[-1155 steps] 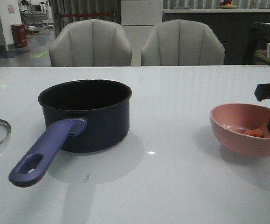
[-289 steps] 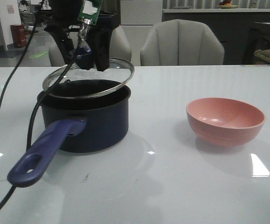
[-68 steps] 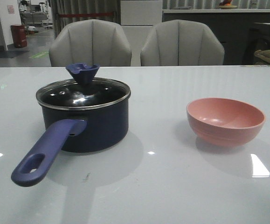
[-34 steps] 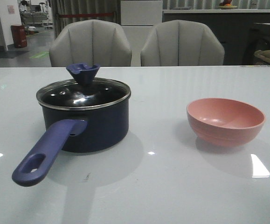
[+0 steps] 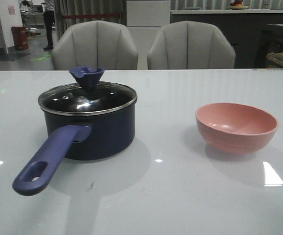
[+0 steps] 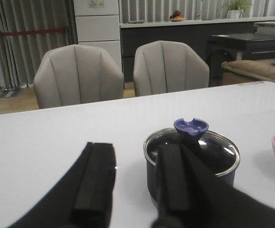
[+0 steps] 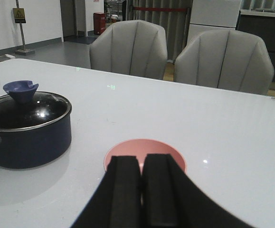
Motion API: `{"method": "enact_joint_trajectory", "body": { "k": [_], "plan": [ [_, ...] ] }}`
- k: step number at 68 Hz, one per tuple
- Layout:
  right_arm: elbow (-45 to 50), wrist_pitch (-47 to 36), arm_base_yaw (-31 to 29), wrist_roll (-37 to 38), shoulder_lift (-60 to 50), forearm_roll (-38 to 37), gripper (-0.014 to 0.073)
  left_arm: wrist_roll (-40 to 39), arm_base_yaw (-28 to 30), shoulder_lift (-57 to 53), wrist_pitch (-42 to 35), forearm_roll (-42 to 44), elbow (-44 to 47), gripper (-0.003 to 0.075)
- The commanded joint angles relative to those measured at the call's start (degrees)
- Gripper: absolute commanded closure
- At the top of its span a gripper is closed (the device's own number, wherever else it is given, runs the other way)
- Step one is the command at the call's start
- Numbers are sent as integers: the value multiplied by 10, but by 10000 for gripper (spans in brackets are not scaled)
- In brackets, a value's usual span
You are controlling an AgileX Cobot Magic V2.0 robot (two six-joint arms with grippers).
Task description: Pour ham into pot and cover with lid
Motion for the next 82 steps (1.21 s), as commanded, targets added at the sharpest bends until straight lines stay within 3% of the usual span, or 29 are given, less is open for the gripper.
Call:
{"method": "enact_joint_trajectory", "body": {
  "k": [1, 51, 60, 71, 78, 82],
  "plan": [
    [-16, -40, 1, -3, 6, 5, 436, -1, -5, 3, -57, -5, -13, 613],
    [-16, -40, 1, -3, 6, 5, 436, -1, -1, 2, -77, 8, 7, 607],
    [-16, -40, 1, -3, 6, 5, 436, -1, 46, 1, -80, 32, 52, 607],
    [-16, -40, 1, -3, 6, 5, 436, -1, 122, 1, -141, -9, 112, 607],
    [-16, -40, 1, -3, 6, 5, 436, -1, 143, 0, -188, -16, 141, 607],
    [-16, -40, 1, -3, 6, 5, 436, -1, 144, -6, -178, -15, 140, 607]
  ]
}}
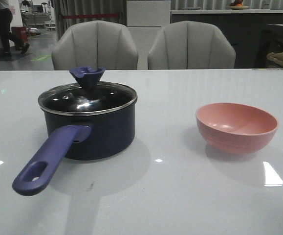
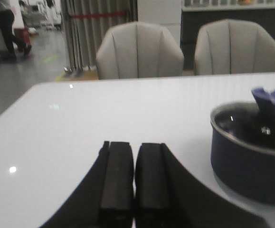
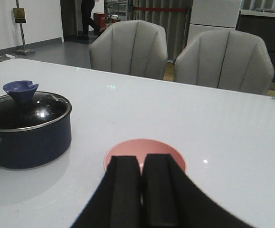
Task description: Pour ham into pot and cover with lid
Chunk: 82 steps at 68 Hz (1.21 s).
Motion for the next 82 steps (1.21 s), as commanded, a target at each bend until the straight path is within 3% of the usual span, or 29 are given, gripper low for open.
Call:
{"method": "enact_joint_trajectory", "body": {
  "k": [1, 13, 82],
  "plan": [
    [-16, -40, 1, -3, 6, 5, 436, -1, 7, -1, -63, -8, 11, 607],
    [-16, -40, 1, -3, 6, 5, 436, -1, 7, -42, -59, -7, 11, 607],
    [-16, -40, 1, -3, 6, 5, 436, -1, 7, -39, -58, -12, 11, 607]
  ]
}}
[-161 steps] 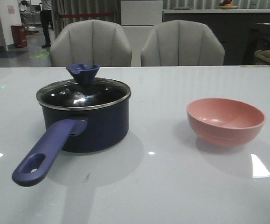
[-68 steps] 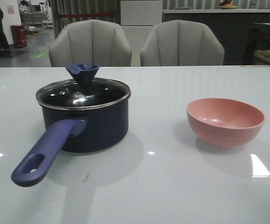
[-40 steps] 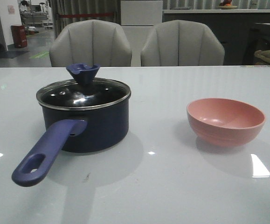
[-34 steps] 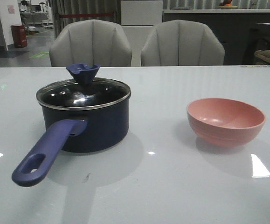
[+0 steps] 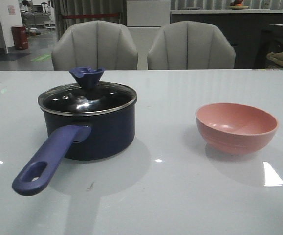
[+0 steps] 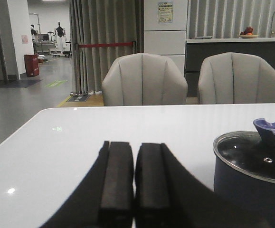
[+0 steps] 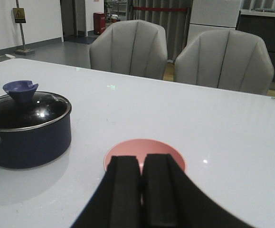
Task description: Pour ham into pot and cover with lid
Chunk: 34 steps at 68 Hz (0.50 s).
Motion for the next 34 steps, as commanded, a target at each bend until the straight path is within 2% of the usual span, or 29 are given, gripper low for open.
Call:
{"method": "enact_joint_trajectory", "body": {
  "k": [1, 23, 29, 34],
  "plan": [
    [-16, -40, 1, -3, 6, 5, 436, -1, 0, -11, -44, -5, 11, 607],
    [-13, -44, 0, -3, 6, 3, 436, -1, 0, -11, -44, -5, 11, 607],
    [-10, -55, -17, 12, 5, -31, 436, -1, 0, -11, -44, -5, 11, 607],
    [-10, -57, -46, 58, 5, -80, 436, -1, 0, -11, -44, -5, 11, 607]
  ]
}}
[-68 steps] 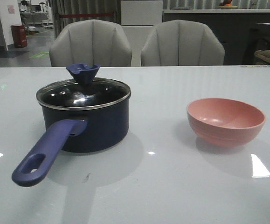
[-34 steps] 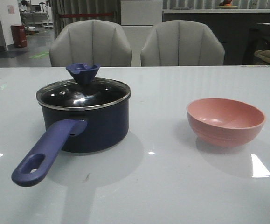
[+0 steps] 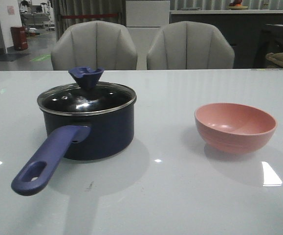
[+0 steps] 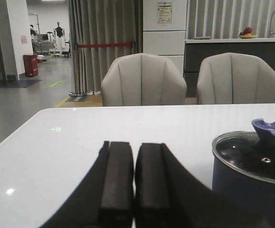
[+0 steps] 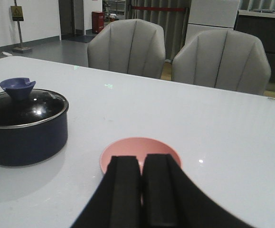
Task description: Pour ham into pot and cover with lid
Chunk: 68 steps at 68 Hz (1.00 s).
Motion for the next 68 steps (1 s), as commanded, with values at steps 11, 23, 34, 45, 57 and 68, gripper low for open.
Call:
{"method": "enact_joint_trajectory", "body": {
  "k": [11, 23, 34, 45, 57, 68],
  "plan": [
    [-15, -41, -97, 170, 5, -179, 436, -1, 0, -11, -44, -5, 11, 607],
    [6, -63, -94, 275, 5, -267, 436, -1, 0, -11, -44, -5, 11, 607],
    [63, -124, -93, 290, -15, -273, 436, -1, 0, -11, -44, -5, 11, 607],
    [80, -105, -93, 293, -82, -273, 436, -1, 0, -11, -44, -5, 11, 607],
    [80, -103, -82, 297, -78, -271, 436, -1, 0, -11, -44, -5, 11, 607],
    [80, -103, -77, 297, -78, -271, 436, -1, 0, -11, -44, -5, 11, 607]
  ]
}}
